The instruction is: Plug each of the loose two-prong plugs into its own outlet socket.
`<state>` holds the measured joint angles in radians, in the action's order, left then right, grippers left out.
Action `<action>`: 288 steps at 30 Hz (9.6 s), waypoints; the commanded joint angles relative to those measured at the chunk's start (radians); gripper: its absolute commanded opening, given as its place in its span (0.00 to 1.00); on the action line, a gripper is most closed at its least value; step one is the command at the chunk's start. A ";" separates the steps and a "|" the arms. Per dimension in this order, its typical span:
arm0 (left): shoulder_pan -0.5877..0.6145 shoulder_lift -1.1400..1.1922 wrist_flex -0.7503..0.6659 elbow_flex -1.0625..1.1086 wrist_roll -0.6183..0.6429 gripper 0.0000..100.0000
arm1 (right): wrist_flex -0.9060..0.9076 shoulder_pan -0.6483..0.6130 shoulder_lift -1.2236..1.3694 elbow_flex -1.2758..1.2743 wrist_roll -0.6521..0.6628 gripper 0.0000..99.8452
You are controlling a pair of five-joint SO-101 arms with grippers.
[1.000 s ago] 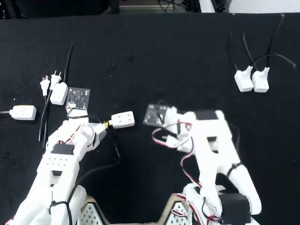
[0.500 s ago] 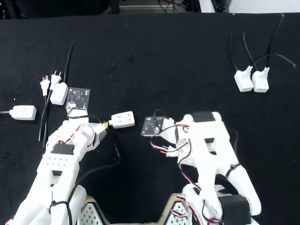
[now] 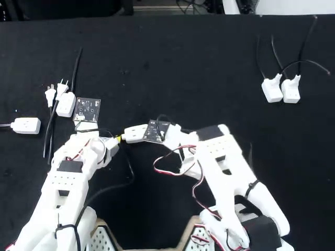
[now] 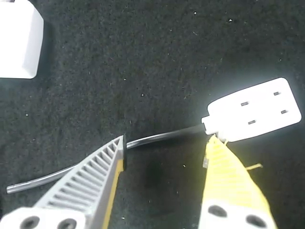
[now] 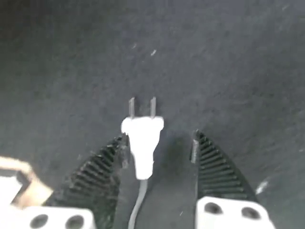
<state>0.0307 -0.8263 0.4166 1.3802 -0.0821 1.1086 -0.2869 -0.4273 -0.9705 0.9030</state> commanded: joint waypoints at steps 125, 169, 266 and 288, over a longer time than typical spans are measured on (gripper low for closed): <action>0.008 -0.012 -0.011 -0.025 0.011 0.27 | -0.091 -0.015 -0.030 -0.131 0.146 0.16; 0.008 -0.012 -0.011 -0.025 0.011 0.27 | -0.057 0.035 -0.036 -0.163 0.157 0.16; 0.010 -0.012 -0.011 -0.025 0.011 0.27 | -0.473 0.173 -0.038 -0.211 -0.025 0.01; 0.012 -0.012 -0.009 -0.025 0.011 0.27 | -0.465 0.219 -0.028 -0.226 -0.020 0.02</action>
<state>0.0353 -0.8263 0.4166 1.3802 -0.0821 0.6237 -0.0967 -0.4534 -1.1960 0.8707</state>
